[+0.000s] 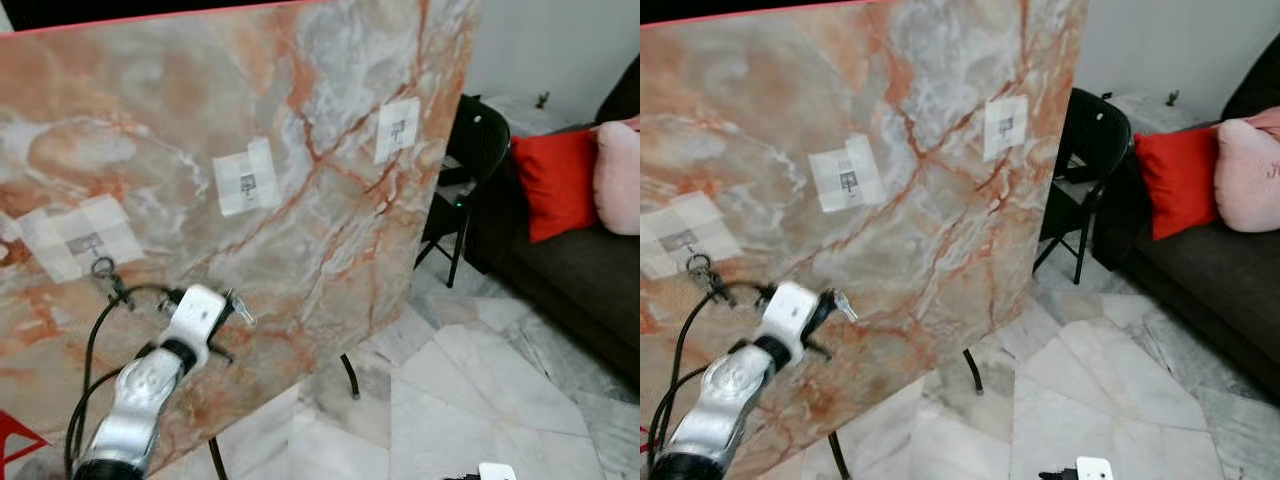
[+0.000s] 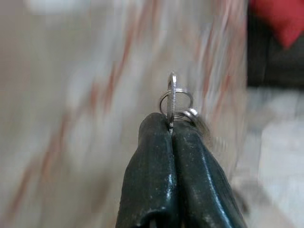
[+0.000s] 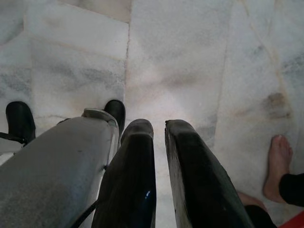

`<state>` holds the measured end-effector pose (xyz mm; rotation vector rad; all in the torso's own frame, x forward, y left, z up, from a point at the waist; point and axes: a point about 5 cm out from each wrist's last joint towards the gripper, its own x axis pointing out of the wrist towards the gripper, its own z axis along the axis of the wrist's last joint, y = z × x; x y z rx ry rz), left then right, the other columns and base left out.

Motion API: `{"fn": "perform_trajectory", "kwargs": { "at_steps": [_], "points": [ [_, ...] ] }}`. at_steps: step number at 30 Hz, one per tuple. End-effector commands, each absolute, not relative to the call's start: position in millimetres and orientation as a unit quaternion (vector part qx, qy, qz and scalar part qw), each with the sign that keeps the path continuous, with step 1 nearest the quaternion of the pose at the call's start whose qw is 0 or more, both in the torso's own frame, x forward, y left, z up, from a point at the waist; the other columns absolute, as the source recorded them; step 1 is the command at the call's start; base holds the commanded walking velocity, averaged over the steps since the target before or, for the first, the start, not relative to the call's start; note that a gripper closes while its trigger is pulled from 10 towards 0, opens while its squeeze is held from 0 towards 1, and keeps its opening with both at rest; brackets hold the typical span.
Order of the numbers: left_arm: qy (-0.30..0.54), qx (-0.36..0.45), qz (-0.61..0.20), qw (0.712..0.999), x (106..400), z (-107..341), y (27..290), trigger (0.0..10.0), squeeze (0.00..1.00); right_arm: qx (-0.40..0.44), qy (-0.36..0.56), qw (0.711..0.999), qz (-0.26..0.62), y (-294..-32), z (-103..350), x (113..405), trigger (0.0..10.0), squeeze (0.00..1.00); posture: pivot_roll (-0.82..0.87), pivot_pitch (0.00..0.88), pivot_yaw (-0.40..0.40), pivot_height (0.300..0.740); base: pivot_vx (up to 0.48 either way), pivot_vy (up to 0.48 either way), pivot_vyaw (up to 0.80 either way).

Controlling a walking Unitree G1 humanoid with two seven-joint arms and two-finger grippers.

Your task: Hang keys on a hook

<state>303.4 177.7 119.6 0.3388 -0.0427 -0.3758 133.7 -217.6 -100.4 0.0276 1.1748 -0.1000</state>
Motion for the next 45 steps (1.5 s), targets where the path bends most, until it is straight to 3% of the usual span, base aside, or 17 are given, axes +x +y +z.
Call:
{"fn": "perform_trajectory", "kwargs": {
  "at_steps": [1, 10, 21, 45],
  "points": [
    [-0.05, 0.151, -0.191, 0.969, 309.2, 139.5, 163.6, 10.0, 0.0, 0.009, 0.554, 0.831, -0.047, -218.5, -100.0, 134.6, 10.0, 0.0, 0.09, 0.0, -0.056, 0.726, 0.0, 0.0, 0.0],
    [-0.077, 0.117, -0.201, 0.97, 319.0, 163.3, 139.2, 10.0, 0.0, 0.008, 0.554, 0.832, -0.046, -216.1, -100.2, 135.5, 10.0, 0.0, 0.08, 0.0, -0.04, 0.726, 0.0, 0.0, 0.0],
    [-0.094, 0.071, -0.082, 0.99, 336.6, 186.4, 158.7, 10.0, 0.0, 0.001, 0.553, 0.832, -0.039, -214.5, -99.9, 137.3, 10.0, 0.0, 0.08, 0.0, -0.04, 0.726, 0.0, 0.0, 0.0],
    [-0.1, 0.062, -0.076, 0.99, 353.8, 201.1, 152.1, 10.0, 0.0, 0.0, 0.552, 0.833, -0.038, -213.5, -99.5, 138.9, 10.0, 0.0, 0.07, 0.0, -0.036, 0.726, 0.0, 0.0, 0.0]
  ]
}}
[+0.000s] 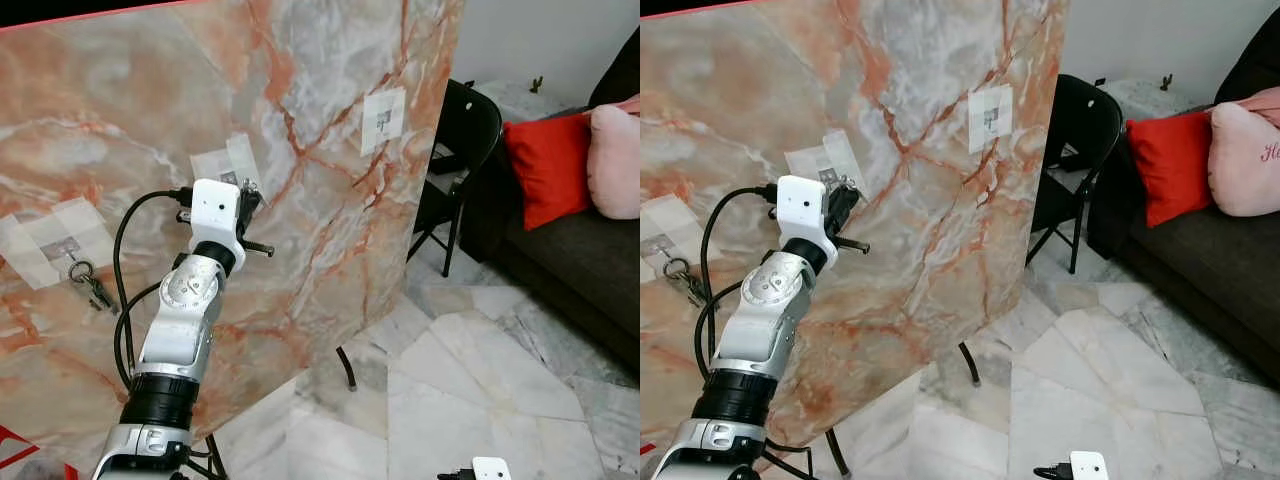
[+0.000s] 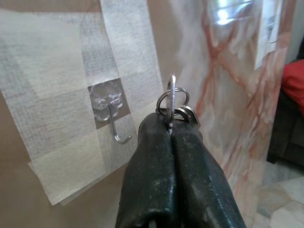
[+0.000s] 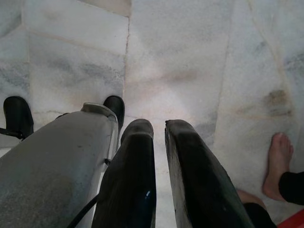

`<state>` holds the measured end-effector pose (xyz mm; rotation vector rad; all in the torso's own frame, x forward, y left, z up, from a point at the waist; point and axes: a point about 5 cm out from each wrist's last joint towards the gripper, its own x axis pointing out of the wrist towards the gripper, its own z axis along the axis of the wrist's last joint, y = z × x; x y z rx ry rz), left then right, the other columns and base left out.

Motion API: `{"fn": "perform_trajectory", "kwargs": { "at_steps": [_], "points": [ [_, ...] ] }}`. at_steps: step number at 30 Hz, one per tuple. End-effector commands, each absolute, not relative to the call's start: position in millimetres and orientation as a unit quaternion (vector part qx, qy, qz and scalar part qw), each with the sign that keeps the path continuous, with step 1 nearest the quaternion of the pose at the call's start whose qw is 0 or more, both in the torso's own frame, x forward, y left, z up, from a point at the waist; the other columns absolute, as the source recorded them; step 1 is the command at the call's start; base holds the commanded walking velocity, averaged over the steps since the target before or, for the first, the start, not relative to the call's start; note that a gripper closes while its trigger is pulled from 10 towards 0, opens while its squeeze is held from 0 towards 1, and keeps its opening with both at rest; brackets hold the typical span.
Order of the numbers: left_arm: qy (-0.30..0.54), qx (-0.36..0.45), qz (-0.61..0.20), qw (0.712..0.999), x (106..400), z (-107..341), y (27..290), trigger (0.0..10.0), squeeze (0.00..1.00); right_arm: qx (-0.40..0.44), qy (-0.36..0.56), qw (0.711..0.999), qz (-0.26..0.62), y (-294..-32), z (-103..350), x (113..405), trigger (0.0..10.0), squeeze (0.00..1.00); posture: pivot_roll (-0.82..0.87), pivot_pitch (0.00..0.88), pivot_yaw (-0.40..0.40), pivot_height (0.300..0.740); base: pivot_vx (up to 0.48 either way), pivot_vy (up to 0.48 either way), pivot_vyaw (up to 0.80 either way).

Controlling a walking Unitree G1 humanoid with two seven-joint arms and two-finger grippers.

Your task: Hang keys on a hook

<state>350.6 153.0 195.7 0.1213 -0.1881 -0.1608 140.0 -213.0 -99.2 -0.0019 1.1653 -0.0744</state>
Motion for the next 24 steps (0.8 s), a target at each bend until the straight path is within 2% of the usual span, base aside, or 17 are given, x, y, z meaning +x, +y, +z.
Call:
{"fn": "perform_trajectory", "kwargs": {
  "at_steps": [1, 24],
  "points": [
    [-0.1, 0.061, -0.075, 0.99, 354.6, 201.8, 152.0, 10.0, 0.0, 0.0, 0.553, 0.833, -0.038, -213.5, -99.5, 138.9, 10.0, 0.0, 0.07, 0.0, -0.035, 0.726, 0.0, 0.0, 0.0],
    [-0.069, 0.054, -0.024, 0.996, 359.1, 192.2, 169.0, 10.0, 0.0, 0.001, 0.553, 0.833, -0.038, -213.5, -99.6, 138.8, 10.0, 0.0, 0.06, 0.0, -0.037, 0.726, 0.0, 0.0, 0.0]
  ]
}}
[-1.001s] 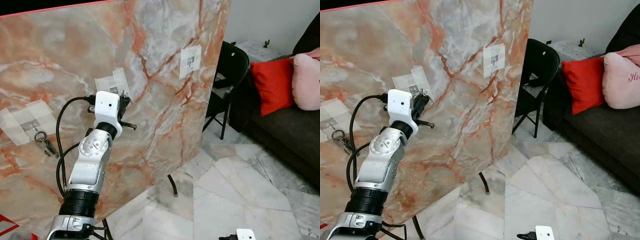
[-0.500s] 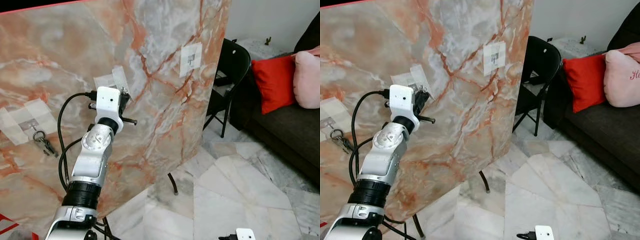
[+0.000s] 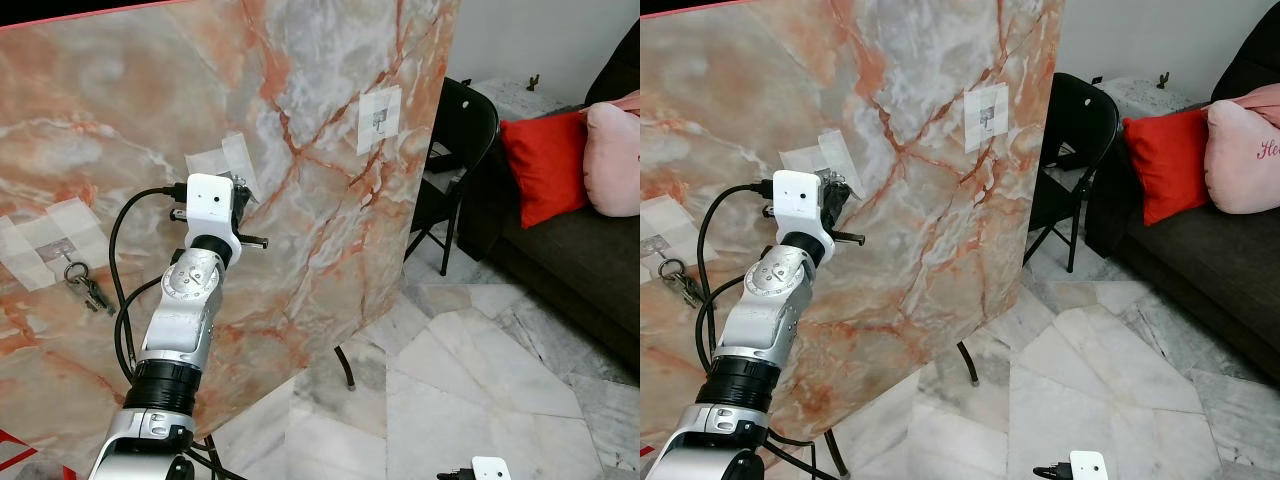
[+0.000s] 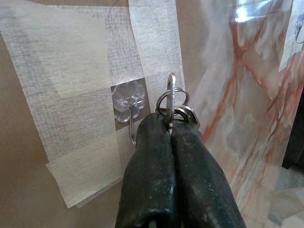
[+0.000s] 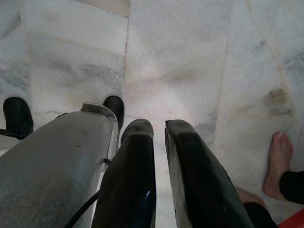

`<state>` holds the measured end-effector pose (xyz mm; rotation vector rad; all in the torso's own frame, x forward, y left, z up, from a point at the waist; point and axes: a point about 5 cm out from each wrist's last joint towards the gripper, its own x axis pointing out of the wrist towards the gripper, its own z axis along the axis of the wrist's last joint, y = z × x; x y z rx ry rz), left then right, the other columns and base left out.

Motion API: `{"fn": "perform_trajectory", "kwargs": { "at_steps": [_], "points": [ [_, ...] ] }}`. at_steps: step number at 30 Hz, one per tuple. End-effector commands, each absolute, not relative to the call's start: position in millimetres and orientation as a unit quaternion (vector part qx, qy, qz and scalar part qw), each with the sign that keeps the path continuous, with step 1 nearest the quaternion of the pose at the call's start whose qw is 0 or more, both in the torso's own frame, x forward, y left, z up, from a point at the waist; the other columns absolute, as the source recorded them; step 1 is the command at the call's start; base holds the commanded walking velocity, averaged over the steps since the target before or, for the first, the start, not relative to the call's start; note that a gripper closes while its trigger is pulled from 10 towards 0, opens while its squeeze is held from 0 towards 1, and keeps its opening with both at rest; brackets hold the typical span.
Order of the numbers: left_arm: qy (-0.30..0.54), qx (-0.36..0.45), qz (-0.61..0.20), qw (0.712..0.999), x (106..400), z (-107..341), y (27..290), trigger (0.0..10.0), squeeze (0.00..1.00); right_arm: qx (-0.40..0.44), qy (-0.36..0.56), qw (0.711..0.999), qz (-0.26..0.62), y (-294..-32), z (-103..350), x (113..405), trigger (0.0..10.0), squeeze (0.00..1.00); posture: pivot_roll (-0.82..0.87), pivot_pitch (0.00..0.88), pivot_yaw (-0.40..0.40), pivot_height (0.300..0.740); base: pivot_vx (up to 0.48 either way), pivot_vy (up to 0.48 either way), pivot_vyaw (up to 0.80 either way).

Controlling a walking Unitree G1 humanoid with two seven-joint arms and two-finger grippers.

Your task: Hang keys on a hook

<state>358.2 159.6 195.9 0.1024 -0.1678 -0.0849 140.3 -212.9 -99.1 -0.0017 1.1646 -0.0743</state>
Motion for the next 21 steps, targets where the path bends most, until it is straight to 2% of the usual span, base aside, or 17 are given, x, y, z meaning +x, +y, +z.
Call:
{"fn": "perform_trajectory", "kwargs": {
  "at_steps": [1, 12, 21],
  "points": [
    [-0.063, 0.044, -0.02, 0.997, 359.0, 190.6, 170.0, 10.0, 0.0, 0.001, 0.552, 0.833, -0.039, -213.6, -99.5, 138.9, 10.0, 0.0, 0.06, 0.0, -0.037, 0.726, 0.0, 0.0, 0.0],
    [-0.037, -0.04, -0.05, 0.997, 349.0, 180.9, 173.1, 10.0, 0.0, 0.0, 0.553, 0.833, -0.038, -213.6, -99.5, 138.9, 10.0, 0.0, 0.06, 0.0, -0.039, 0.726, 0.0, 0.0, 0.0],
    [-0.029, -0.017, -0.145, 0.989, 335.8, 176.8, 155.0, 10.0, 0.0, 0.0, 0.551, 0.834, -0.038, -214.0, -99.3, 139.2, 10.0, 0.0, 0.08, 0.0, -0.045, 0.726, 0.0, 0.0, 0.0]
  ]
}}
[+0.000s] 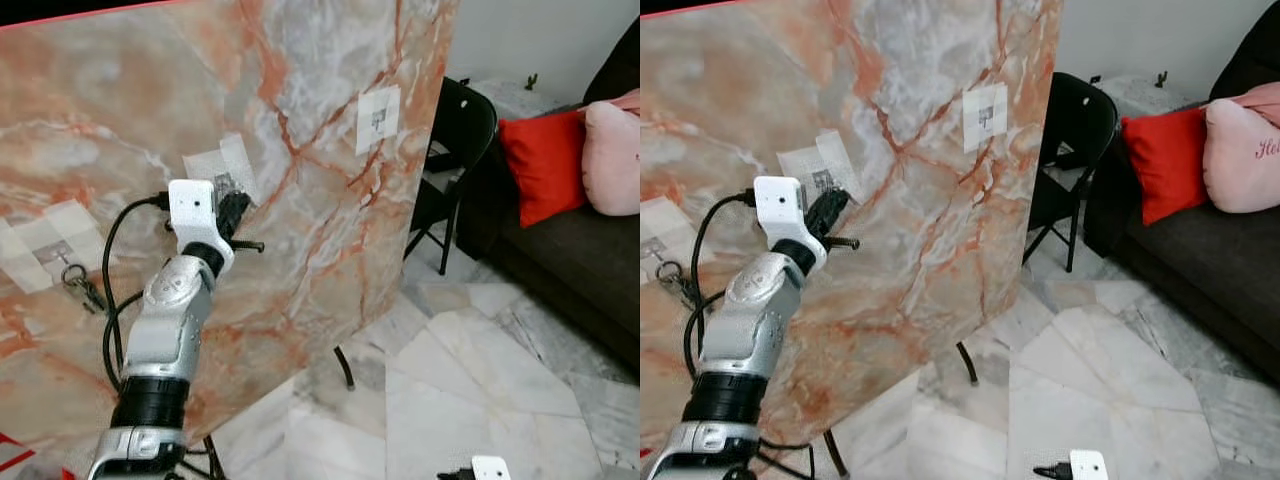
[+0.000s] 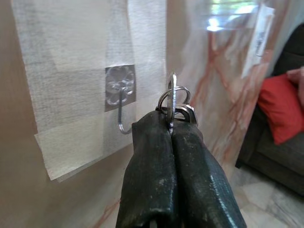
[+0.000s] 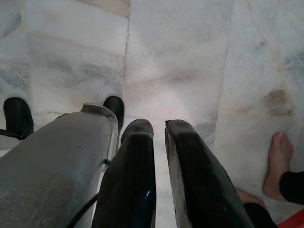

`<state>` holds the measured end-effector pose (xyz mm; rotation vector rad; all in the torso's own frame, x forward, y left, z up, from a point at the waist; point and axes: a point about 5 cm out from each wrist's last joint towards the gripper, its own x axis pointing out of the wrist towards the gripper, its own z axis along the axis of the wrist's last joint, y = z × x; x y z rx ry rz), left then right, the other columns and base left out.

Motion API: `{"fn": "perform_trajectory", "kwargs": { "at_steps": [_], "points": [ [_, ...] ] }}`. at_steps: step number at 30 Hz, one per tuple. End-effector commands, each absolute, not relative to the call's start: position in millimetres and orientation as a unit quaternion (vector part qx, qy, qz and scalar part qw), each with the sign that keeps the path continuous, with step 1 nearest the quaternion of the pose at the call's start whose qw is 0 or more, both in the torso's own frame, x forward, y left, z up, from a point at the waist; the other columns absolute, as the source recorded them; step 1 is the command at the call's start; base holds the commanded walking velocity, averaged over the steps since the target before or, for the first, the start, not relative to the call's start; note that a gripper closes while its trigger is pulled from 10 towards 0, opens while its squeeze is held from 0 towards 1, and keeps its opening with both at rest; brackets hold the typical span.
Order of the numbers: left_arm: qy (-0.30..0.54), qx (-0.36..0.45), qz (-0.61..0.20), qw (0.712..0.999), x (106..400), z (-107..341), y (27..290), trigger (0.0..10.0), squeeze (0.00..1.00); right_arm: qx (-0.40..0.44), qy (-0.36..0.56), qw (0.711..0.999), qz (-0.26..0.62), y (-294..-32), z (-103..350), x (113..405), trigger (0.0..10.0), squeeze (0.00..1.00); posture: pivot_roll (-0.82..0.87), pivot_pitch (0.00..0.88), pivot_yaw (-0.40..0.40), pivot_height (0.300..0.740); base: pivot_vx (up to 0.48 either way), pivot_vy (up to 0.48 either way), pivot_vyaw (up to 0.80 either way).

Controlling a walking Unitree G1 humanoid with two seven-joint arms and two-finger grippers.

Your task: Hang keys on a hook

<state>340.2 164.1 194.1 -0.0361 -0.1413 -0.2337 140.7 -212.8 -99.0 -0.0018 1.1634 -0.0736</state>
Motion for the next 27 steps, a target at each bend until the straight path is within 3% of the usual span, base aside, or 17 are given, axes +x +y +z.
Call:
{"fn": "perform_trajectory", "kwargs": {
  "at_steps": [1, 11, 17, 27],
  "points": [
    [-0.031, -0.016, -0.152, 0.988, 335.1, 177.1, 153.4, 10.0, 0.0, 0.0, 0.551, 0.834, -0.039, -214.0, -99.3, 139.2, 10.0, 0.0, 0.08, 0.0, -0.045, 0.726, 0.0, 0.0, 0.0],
    [-0.069, 0.009, -0.224, 0.972, 323.4, 188.4, 135.9, 10.0, 0.0, 0.003, 0.547, 0.836, -0.041, -213.9, -99.3, 139.2, 10.0, 0.0, 0.08, 0.0, -0.047, 0.726, 0.0, 0.0, 0.0],
    [-0.053, -0.01, -0.204, 0.977, 324.7, 181.2, 139.9, 10.0, 0.0, 0.004, 0.547, 0.836, -0.041, -213.7, -99.3, 139.2, 10.0, 0.0, 0.08, 0.0, -0.045, 0.726, 0.0, 0.0, 0.0],
    [-0.026, -0.113, -0.145, 0.983, 340.7, 174.4, 147.9, 10.0, 0.0, 0.004, 0.547, 0.836, -0.041, -213.4, -99.0, 140.3, 10.0, 0.0, 0.07, 0.0, -0.045, 0.726, 0.0, 0.0, 0.0]
  ]
}}
